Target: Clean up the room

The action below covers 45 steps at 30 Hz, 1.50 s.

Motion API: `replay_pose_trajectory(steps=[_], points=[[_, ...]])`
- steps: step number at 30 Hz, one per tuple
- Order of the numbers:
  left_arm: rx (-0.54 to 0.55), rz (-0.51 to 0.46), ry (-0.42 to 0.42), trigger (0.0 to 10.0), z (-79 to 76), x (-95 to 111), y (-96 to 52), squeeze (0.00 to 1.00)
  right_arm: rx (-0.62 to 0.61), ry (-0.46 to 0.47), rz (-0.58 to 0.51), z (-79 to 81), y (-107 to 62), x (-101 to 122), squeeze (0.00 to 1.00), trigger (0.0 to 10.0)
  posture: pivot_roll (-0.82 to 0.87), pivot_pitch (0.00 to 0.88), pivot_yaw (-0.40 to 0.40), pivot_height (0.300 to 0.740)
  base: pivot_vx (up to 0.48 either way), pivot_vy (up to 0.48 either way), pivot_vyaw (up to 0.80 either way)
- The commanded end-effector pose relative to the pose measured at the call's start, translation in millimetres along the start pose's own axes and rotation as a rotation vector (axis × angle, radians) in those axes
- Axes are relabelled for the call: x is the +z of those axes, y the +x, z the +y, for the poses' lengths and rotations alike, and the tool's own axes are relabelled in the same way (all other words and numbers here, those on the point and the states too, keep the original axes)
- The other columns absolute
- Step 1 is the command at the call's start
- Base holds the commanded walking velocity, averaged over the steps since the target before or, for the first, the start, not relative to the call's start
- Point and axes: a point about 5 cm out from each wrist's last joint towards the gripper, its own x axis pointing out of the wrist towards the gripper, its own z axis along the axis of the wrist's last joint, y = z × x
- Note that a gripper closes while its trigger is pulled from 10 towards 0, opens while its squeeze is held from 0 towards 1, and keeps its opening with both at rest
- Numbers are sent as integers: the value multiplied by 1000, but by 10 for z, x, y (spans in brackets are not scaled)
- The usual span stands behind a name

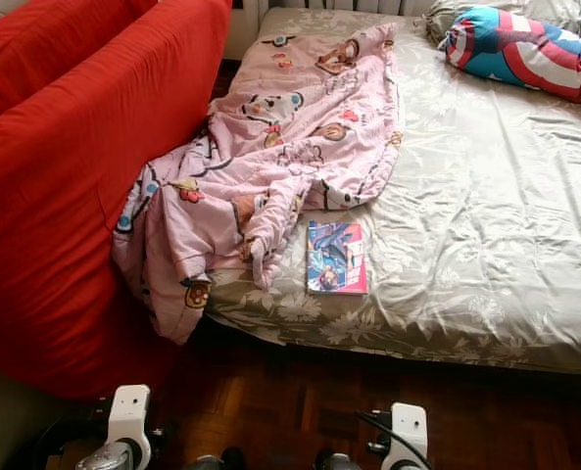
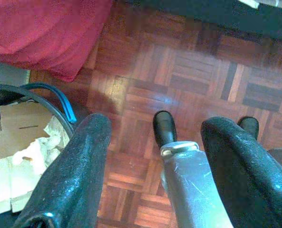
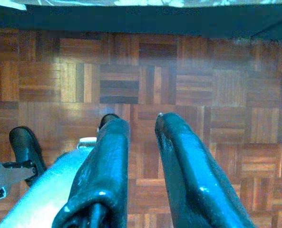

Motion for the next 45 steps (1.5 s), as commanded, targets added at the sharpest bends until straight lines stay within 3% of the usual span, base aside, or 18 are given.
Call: replay_pose_trajectory(steps=[1, 36, 45], points=[[4, 47, 3, 10000, 29, -147, -35, 0, -1, 4, 35, 1, -20, -99, 0, 10000, 39, 233, -2, 740, 266, 0, 0], [1, 43, -1, 10000, 28, -146, -36, 0, 6, 2, 37, -3, -23, -108, 0, 10000, 41, 231, -4, 740, 268, 0, 0], [-4, 15, -2, 10000, 8, -101, -27, 0, 4, 8, 4, 1, 0, -4, 0, 10000, 35, 196, -3, 740, 0, 0, 0]])
